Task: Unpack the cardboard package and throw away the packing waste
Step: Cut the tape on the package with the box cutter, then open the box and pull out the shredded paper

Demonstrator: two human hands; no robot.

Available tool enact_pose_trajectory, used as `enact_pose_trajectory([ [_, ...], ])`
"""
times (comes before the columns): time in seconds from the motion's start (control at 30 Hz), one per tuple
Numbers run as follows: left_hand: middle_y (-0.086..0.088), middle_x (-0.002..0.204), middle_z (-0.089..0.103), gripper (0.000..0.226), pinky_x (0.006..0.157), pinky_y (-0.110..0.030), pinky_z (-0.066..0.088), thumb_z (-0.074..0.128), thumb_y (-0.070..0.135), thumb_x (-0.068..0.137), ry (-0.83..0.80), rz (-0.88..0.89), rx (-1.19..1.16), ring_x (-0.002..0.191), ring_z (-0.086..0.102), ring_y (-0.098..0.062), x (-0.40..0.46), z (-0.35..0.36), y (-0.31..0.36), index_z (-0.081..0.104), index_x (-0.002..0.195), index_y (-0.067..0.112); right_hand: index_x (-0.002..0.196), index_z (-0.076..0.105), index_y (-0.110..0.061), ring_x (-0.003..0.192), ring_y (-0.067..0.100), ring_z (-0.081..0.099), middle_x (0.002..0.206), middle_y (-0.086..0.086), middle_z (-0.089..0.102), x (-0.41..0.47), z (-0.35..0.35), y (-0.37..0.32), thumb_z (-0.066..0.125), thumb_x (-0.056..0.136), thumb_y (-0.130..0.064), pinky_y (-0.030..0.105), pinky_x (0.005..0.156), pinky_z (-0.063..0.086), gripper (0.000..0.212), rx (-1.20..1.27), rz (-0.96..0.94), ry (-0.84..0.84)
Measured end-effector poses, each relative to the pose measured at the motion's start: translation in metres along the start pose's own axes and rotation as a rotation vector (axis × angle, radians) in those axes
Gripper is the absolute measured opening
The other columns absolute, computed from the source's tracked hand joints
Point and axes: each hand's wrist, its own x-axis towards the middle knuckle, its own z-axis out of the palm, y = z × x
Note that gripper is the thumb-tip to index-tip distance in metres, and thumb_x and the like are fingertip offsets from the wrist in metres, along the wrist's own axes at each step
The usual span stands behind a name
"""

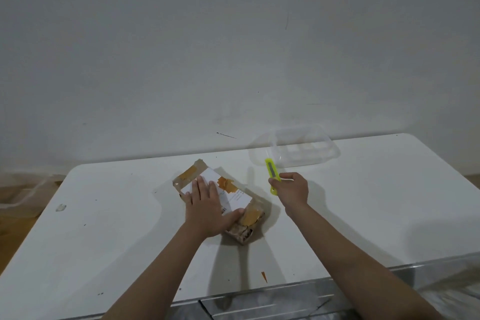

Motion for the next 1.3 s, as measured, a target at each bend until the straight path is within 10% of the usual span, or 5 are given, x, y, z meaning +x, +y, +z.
enact_pose_trajectory([
  [0.1, -0.022, 0.157, -0.010, 0.141, 0.115, -0.052, 0.003, -0.018, 0.094, 0.041, 0.016, 0.011, 0.010, 0.144, -0.011, -0.037, -0.001, 0.003, -0.002, -0.001, 0.150, 0.007, 0.092, 0.063, -0.005, 0.068, 0.015, 0.057, 0.087, 0.006, 0.064, 0.022, 0.019, -0.001, 0.076, 0.076, -0.016, 0.014, 0.050, 0.038, 0.023, -0.101, -0.089, 0.042],
  [0.43, -0.019, 0.156, -0.017, 0.129, 0.115, -0.052, -0.002, -0.011, 0.091, 0.051, 0.044, 0.018, 0.010, 0.143, -0.016, -0.037, 0.000, 0.009, -0.002, -0.005, 0.149, 0.008, 0.105, 0.066, -0.005, 0.107, 0.034, 0.048, 0.106, 0.014, 0.060, 0.061, 0.057, 0.029, 0.065, 0.084, -0.022, 0.038, 0.078, 0.045, 0.026, -0.580, -0.314, 0.065],
  [1.03, -0.019, 0.156, -0.018, 0.132, 0.115, -0.052, -0.003, -0.017, 0.091, 0.047, 0.021, 0.016, -0.031, 0.143, -0.018, -0.036, -0.001, 0.008, -0.001, -0.006, 0.150, 0.008, 0.113, 0.066, -0.010, 0.102, 0.034, 0.050, 0.109, 0.011, 0.057, 0.056, 0.053, 0.030, 0.062, 0.083, -0.017, 0.045, 0.078, 0.050, 0.032, -0.652, -0.637, 0.032],
  [1.3, -0.011, 0.155, -0.025, 0.115, 0.113, -0.045, -0.011, 0.025, 0.087, 0.067, -0.031, 0.236, -0.044, 0.142, -0.024, -0.028, -0.004, -0.003, -0.024, -0.008, 0.150, 0.014, 0.133, 0.053, -0.020, 0.125, 0.016, 0.044, 0.135, 0.000, 0.054, 0.014, 0.086, -0.034, 0.050, 0.091, -0.006, 0.020, 0.104, 0.027, 0.044, -0.485, -0.839, -0.545],
])
